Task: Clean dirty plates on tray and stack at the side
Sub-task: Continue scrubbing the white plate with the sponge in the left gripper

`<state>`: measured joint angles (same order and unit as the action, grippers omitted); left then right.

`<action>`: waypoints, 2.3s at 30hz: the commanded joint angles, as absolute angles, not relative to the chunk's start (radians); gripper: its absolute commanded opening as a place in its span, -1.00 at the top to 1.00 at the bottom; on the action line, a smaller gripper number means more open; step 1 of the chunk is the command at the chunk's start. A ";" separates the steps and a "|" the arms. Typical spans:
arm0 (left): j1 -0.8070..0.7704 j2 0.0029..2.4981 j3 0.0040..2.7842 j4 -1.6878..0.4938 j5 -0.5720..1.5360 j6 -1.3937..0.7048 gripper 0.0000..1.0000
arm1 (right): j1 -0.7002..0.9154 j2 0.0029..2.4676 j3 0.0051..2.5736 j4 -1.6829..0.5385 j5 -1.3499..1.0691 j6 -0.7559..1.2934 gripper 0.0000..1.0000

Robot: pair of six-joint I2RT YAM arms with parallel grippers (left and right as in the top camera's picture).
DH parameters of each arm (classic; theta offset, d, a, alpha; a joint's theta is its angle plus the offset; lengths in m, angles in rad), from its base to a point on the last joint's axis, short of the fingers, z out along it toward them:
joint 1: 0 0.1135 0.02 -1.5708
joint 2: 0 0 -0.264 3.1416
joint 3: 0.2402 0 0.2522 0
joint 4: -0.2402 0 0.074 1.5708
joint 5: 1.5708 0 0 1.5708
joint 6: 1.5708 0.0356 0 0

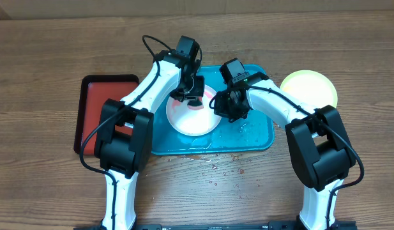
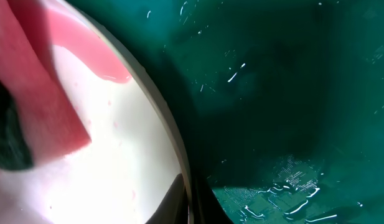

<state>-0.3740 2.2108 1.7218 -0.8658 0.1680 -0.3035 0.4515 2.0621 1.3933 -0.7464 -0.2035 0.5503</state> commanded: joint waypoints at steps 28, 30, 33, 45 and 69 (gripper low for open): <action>-0.381 2.224 1.721 -0.952 0.409 -0.160 0.91 | 0.460 2.099 1.374 -0.747 -0.170 0.554 0.92; -0.381 2.224 1.721 -0.905 0.364 -0.160 0.91 | 0.460 2.099 1.374 -0.747 -0.170 0.554 0.92; -0.380 2.224 1.721 -0.856 0.216 -0.162 0.91 | 0.460 2.099 1.374 -0.747 -0.170 0.554 0.92; -0.380 2.224 1.721 -1.119 -0.463 -0.580 0.91 | 0.460 2.099 1.374 -0.746 -0.170 0.554 0.90; -0.353 2.224 1.726 -0.897 -0.027 -0.324 0.92 | 0.460 2.099 1.374 -0.748 -0.178 0.554 0.90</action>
<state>-0.3737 2.2108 1.7229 -0.9218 0.2138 -0.1207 0.4690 2.0621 1.3933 -0.7418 -0.2211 0.5499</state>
